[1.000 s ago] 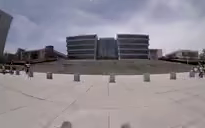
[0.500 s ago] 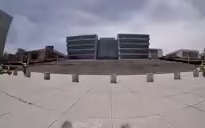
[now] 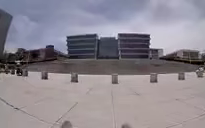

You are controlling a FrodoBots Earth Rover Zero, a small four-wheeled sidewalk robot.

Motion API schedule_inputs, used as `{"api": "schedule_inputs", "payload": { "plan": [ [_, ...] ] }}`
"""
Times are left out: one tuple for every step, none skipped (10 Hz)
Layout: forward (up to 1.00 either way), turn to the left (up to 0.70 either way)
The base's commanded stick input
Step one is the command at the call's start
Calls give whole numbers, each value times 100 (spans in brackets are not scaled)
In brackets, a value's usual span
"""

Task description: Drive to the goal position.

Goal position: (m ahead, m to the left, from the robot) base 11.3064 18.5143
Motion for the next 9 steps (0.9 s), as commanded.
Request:
{"api": "schedule_inputs", "payload": {
  "plan": [
    [70,0],
    [70,0],
    [70,0],
    [70,0],
    [70,0],
    [70,0],
    [70,0],
    [70,0],
    [70,0]
  ]
}}
